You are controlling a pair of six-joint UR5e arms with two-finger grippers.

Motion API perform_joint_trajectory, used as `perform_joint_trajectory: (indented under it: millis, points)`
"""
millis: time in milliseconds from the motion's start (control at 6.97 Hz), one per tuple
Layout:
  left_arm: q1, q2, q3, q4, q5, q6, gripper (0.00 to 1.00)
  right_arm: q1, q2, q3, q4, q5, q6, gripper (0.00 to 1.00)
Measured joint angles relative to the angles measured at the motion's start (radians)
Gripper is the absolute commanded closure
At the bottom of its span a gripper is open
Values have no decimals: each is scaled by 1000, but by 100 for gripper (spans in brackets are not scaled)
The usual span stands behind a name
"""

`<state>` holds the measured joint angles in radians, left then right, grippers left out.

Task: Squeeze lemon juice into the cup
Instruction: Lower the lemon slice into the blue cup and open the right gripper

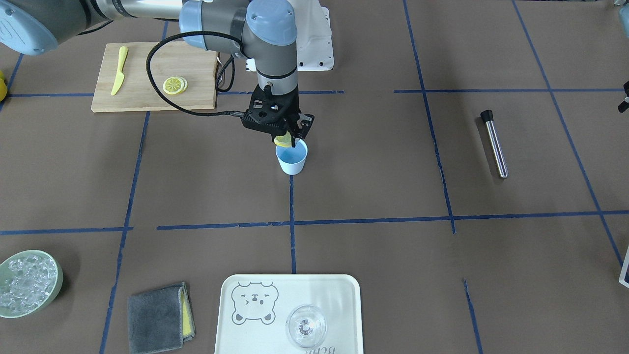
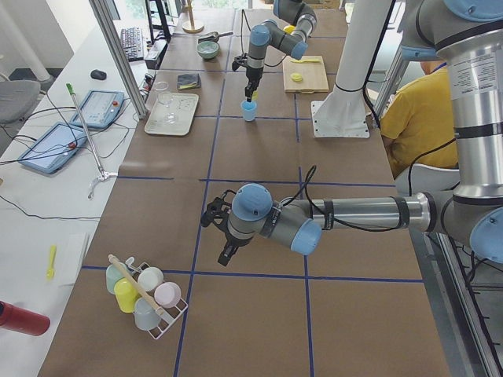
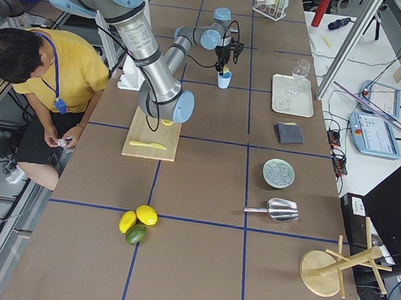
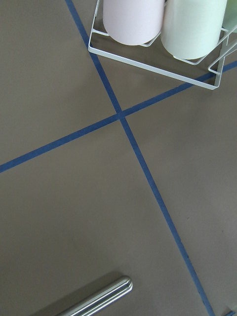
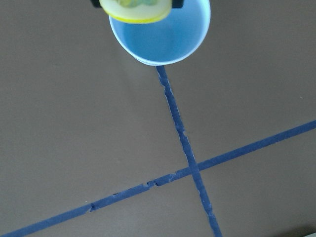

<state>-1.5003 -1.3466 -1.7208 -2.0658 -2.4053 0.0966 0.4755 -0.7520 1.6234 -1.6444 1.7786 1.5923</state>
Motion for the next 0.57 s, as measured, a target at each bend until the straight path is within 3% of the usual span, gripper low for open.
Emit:
perform_joint_trajectory:
  millis: [144, 431, 574]
  points:
    - [-1, 3, 0, -7, 0, 0, 0, 1, 2, -32, 56, 0, 6, 46]
    - [-1, 12, 0, -23, 0, -1, 0, 1, 3, -55, 96, 13, 12, 23]
    - [-1, 13, -1, -26, 0, -1, 0, 2, 2, -57, 97, 23, 12, 20]
